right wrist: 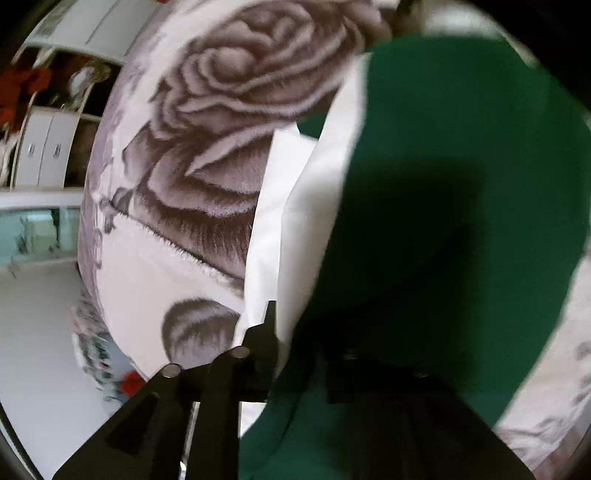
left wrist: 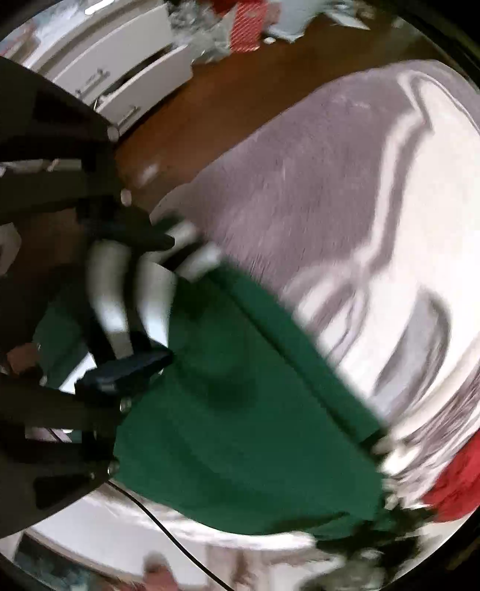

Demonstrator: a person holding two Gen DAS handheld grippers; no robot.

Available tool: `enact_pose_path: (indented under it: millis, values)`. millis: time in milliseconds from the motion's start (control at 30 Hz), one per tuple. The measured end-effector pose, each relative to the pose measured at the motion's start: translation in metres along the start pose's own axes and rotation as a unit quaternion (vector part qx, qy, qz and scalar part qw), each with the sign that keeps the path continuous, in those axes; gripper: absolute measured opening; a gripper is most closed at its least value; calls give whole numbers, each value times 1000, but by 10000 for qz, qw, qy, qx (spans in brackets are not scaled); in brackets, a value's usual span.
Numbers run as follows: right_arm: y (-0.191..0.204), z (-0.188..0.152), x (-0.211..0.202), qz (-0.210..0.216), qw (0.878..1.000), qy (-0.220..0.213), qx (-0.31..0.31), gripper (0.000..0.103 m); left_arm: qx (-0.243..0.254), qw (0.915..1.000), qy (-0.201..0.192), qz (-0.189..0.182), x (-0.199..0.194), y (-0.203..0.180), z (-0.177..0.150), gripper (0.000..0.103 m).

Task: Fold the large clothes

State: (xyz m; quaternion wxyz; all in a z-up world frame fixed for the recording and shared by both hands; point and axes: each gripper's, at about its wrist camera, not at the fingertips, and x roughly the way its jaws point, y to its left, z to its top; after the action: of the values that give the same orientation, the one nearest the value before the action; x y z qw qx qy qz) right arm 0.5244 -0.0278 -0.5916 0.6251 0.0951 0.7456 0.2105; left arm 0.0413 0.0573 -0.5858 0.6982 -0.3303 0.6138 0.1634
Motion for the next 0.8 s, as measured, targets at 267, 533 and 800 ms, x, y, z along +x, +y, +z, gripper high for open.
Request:
enact_pose_path:
  millis: [267,533,800]
  values:
    - [-13,-39,-36,1328,9911,-28,-116,59,-1185,9918,-283,-397,-41,81,-13,63]
    - [-68,-175,-34,674,9971,348,-109,60,507,9987,-40,-37,-3,-42,-15,63]
    - [-158,-330,35,917,9809,1201,1226,60,-148,9998,-80,68,-7,27,-3,75]
